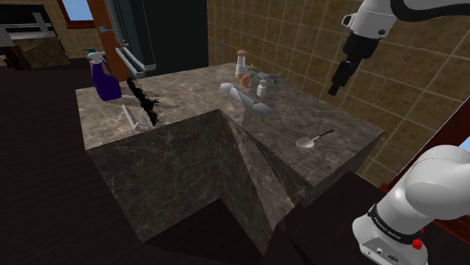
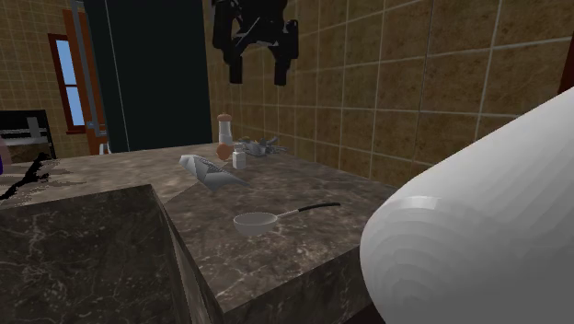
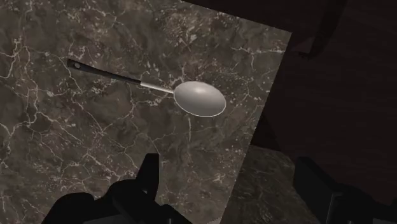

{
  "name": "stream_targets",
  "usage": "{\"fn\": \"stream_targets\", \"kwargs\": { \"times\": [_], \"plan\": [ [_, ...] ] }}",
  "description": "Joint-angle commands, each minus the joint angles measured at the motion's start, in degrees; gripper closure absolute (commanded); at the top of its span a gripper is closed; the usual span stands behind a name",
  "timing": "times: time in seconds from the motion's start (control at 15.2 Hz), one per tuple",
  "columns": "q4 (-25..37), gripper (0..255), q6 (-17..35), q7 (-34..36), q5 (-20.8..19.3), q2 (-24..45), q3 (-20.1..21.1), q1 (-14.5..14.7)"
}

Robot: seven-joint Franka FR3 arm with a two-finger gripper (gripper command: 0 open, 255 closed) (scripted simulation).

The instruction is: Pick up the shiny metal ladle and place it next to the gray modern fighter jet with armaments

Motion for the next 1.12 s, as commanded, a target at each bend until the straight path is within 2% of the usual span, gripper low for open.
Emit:
{"fn": "stream_targets", "kwargs": {
  "times": [0.0,0.59,1.06],
  "plan": [
    [0.0,0,0.0,0.0,0.0,0.0,0.0,0.0],
    [-17.8,0,14.3,-35.5,-10.3,-4.7,-13.1,7.6],
    [-24.6,0,28.3,-63.7,-20.6,0.8,-27.1,12.5]
  ]
}}
